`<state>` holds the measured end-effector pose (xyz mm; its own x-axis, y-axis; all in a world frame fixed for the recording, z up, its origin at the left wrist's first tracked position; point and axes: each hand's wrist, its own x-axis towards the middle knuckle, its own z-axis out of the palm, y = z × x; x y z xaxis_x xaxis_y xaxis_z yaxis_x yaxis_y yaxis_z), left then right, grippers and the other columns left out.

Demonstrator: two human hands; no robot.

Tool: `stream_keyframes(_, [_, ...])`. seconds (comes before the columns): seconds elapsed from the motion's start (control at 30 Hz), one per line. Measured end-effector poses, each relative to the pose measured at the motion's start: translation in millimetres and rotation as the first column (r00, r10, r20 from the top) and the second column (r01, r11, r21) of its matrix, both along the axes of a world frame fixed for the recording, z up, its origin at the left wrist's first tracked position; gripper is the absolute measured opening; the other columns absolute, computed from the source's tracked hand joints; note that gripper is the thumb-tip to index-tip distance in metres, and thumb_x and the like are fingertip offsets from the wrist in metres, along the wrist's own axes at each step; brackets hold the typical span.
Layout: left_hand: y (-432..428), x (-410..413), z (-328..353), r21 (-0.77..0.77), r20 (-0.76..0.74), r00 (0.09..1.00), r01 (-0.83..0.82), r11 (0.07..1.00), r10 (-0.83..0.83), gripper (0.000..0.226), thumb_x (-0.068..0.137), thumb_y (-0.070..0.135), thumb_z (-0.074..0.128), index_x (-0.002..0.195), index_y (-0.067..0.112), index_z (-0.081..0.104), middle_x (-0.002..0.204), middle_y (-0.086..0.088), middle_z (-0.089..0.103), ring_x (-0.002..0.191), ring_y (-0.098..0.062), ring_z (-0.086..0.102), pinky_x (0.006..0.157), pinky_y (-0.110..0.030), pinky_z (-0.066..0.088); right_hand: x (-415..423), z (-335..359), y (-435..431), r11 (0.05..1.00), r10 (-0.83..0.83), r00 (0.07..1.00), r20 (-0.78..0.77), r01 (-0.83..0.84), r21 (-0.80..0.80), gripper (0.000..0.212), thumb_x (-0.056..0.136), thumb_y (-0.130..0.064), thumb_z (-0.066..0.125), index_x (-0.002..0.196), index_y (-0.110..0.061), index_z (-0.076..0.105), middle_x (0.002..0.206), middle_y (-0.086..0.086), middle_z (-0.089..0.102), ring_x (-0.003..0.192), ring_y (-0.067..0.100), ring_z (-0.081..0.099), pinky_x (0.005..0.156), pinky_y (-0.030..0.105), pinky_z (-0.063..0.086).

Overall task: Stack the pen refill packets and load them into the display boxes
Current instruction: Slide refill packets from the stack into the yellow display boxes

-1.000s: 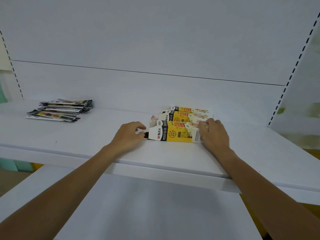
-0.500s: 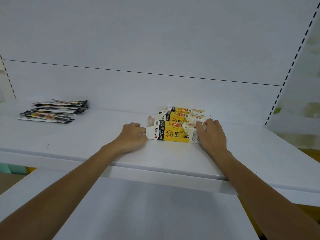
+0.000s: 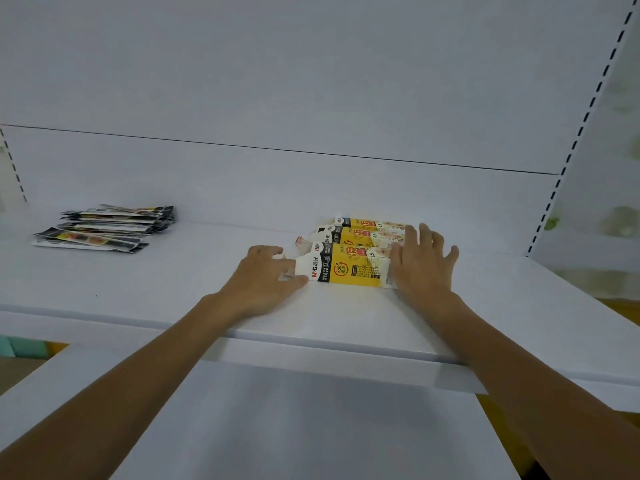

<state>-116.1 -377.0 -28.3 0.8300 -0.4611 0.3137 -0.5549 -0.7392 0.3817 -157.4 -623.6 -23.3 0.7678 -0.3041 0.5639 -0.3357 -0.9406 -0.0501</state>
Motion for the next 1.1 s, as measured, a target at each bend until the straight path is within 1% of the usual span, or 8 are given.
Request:
stream_keyframes(0.07, [10, 6, 5, -0.072, 0.014, 0.999, -0.035, 0.997, 0.036, 0.041, 0.091, 0.045, 0.048, 0.127, 0.027, 0.055, 0.146, -0.004, 0.036, 0.138, -0.019, 0.019, 0.109, -0.029, 0.02, 0, 15, 10, 0.995, 0.099, 0.994, 0.042, -0.1, 0.012, 0.052, 0.098, -0.035, 0.034, 0.143, -0.01, 0.027, 0.151, 0.013, 0.025, 0.138, 0.03, 0.024, 0.108, 0.056, 0.018])
stream_keyframes(0.23, [50, 21, 13, -0.259, 0.056, 0.997, -0.03, 0.965, 0.046, 0.04, 0.089, 0.031, 0.058, 0.129, 0.025, 0.053, 0.142, 0.001, 0.043, 0.133, -0.017, 0.032, 0.107, -0.024, 0.02, 17, 58, 64, 0.91, 0.37, 0.914, 0.166, -0.392, 0.134, 0.058, 0.095, -0.024, 0.045, 0.146, -0.009, 0.021, 0.153, 0.011, 0.021, 0.139, 0.027, 0.021, 0.108, 0.042, 0.025])
stream_keyframes(0.5, [183, 65, 41, -0.361, 0.128, 0.971, -0.145, 0.921, 0.204, 0.034, 0.089, 0.019, 0.06, 0.122, 0.015, 0.058, 0.13, -0.003, 0.053, 0.122, -0.018, 0.045, 0.098, -0.022, 0.029, 93, 83, 193, 0.829, 0.531, 0.802, 0.272, -0.558, 0.028, 0.06, 0.086, -0.016, 0.054, 0.141, -0.008, 0.033, 0.145, 0.011, 0.035, 0.131, 0.029, 0.032, 0.101, 0.043, 0.035])
stream_keyframes(0.67, [287, 108, 45, -0.41, 0.033, 0.935, -0.31, 0.858, 0.353, 0.029, 0.091, 0.021, 0.055, 0.12, 0.017, 0.06, 0.131, -0.004, 0.052, 0.122, -0.02, 0.046, 0.096, -0.024, 0.03, 141, 77, 285, 0.81, 0.557, 0.789, 0.26, -0.585, 0.039, 0.056, 0.085, -0.013, 0.053, 0.138, -0.008, 0.036, 0.138, 0.011, 0.04, 0.123, 0.028, 0.038, 0.095, 0.04, 0.039])
stream_keyframes(0.83, [373, 151, 28, -0.25, 0.007, 0.947, -0.31, 0.917, 0.322, 0.02, 0.087, 0.02, 0.061, 0.107, 0.022, 0.064, 0.123, -0.003, 0.058, 0.108, -0.016, 0.051, 0.086, -0.022, 0.031, 180, 58, 346, 0.769, 0.588, 0.8, 0.124, -0.6, 0.222, 0.048, 0.087, -0.021, 0.057, 0.133, -0.014, 0.044, 0.129, 0.006, 0.051, 0.117, 0.023, 0.047, 0.094, 0.035, 0.04])
stream_keyframes(0.93, [395, 175, 21, -0.102, -0.018, 0.971, -0.238, 0.966, 0.237, 0.022, 0.086, 0.021, 0.064, 0.107, 0.023, 0.064, 0.119, -0.002, 0.06, 0.098, -0.013, 0.051, 0.081, -0.021, 0.031, 190, 46, 370, 0.716, 0.667, 0.723, -0.18, -0.556, 0.423, 0.046, 0.081, -0.042, 0.066, 0.121, -0.021, 0.055, 0.109, -0.002, 0.061, 0.102, 0.017, 0.056, 0.088, 0.03, 0.044])
stream_keyframes(1.0, [399, 188, 17, -0.058, -0.055, 0.981, -0.191, 0.98, 0.188, 0.028, 0.086, 0.022, 0.064, 0.114, 0.019, 0.063, 0.119, -0.002, 0.06, 0.098, -0.014, 0.052, 0.081, -0.021, 0.032, 195, 35, 384, 0.741, 0.667, 0.653, -0.359, -0.528, 0.415, 0.049, 0.079, -0.049, 0.065, 0.118, -0.021, 0.057, 0.106, -0.003, 0.06, 0.099, 0.015, 0.054, 0.086, 0.027, 0.043])
stream_keyframes(1.1, [396, 200, 10, -0.088, -0.12, 0.985, -0.139, 0.986, 0.128, 0.03, 0.086, 0.021, 0.064, 0.116, 0.017, 0.06, 0.111, -0.001, 0.062, 0.096, -0.014, 0.055, 0.081, -0.021, 0.036, 203, 21, 393, 0.736, 0.674, 0.644, -0.361, -0.549, 0.395, 0.043, 0.079, -0.044, 0.068, 0.112, -0.017, 0.063, 0.106, -0.001, 0.062, 0.095, 0.017, 0.053, 0.081, 0.027, 0.041])
